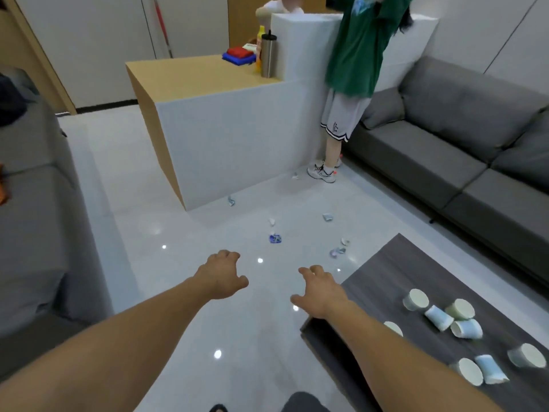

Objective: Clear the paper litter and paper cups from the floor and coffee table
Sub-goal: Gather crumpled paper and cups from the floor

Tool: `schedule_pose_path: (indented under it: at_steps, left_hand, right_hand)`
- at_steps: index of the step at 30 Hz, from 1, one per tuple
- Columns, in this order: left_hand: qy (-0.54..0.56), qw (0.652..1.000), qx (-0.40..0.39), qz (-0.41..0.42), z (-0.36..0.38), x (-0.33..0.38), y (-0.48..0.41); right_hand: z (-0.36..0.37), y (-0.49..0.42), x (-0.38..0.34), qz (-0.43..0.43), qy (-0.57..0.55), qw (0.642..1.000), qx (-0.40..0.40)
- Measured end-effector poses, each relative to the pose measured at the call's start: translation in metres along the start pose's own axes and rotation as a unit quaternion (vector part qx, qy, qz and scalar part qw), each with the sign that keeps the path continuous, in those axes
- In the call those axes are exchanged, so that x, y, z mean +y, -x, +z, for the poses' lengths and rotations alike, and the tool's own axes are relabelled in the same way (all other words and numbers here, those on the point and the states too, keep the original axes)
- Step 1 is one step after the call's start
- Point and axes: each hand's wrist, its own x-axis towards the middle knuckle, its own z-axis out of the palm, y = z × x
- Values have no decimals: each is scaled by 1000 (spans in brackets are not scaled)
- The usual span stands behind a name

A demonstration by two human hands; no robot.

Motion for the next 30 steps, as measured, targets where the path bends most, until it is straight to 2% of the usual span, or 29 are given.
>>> schedule_pose_path:
  at_steps: [7, 17, 23, 30]
  left_hand:
    - [-22, 999, -16, 30, -58, 22, -153]
    - [11, 999, -42, -21, -123, 35, -334]
    - [35, 994, -105, -14, -131, 27, -448]
    - [39, 984, -172, -7, -120, -2, -610]
  right_hand:
    - [-60, -142, 15, 21, -10, 1000, -12]
    - [-159, -336, 37, -5, 13, 999, -39]
    - [-174, -438, 44, 14, 20, 996, -80]
    - [-154, -584, 50, 58, -7, 990, -131]
